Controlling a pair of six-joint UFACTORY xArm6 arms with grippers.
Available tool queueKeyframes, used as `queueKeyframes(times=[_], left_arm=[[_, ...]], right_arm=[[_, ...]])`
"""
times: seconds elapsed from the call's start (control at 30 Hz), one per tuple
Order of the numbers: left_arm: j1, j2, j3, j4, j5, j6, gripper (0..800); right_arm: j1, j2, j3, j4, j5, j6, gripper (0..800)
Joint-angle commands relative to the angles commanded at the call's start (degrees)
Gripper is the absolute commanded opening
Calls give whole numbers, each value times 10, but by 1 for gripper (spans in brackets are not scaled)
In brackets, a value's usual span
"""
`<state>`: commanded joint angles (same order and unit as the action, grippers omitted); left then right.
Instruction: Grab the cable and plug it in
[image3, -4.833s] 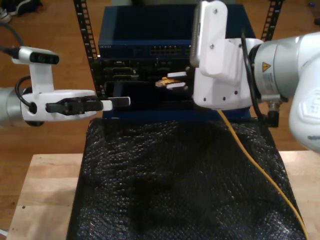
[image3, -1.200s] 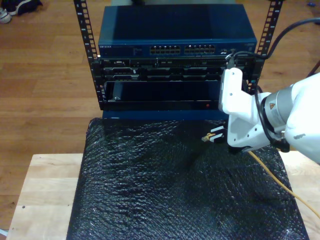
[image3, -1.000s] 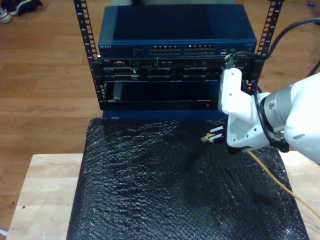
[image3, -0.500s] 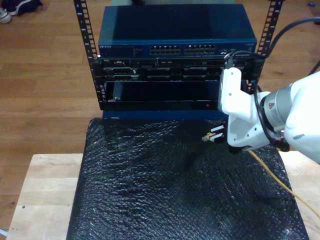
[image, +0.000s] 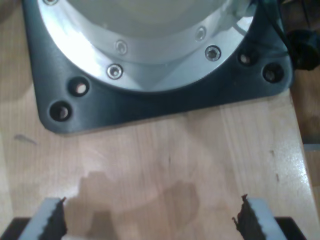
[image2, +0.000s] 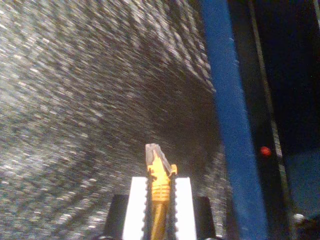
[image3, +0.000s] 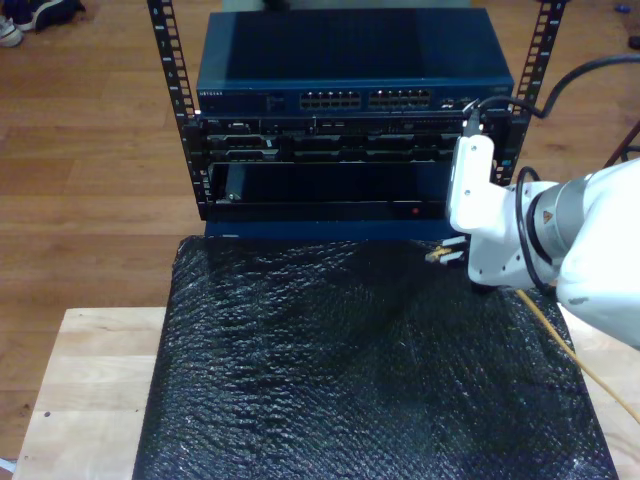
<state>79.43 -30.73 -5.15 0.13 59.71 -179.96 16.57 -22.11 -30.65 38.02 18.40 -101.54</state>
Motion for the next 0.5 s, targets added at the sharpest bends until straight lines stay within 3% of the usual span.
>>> queueKeyframes(times=[0.5], left_arm=[[0, 0, 0, 0, 0, 0, 800]], right_arm=[[92, 72, -9, -35, -187, 1, 0]])
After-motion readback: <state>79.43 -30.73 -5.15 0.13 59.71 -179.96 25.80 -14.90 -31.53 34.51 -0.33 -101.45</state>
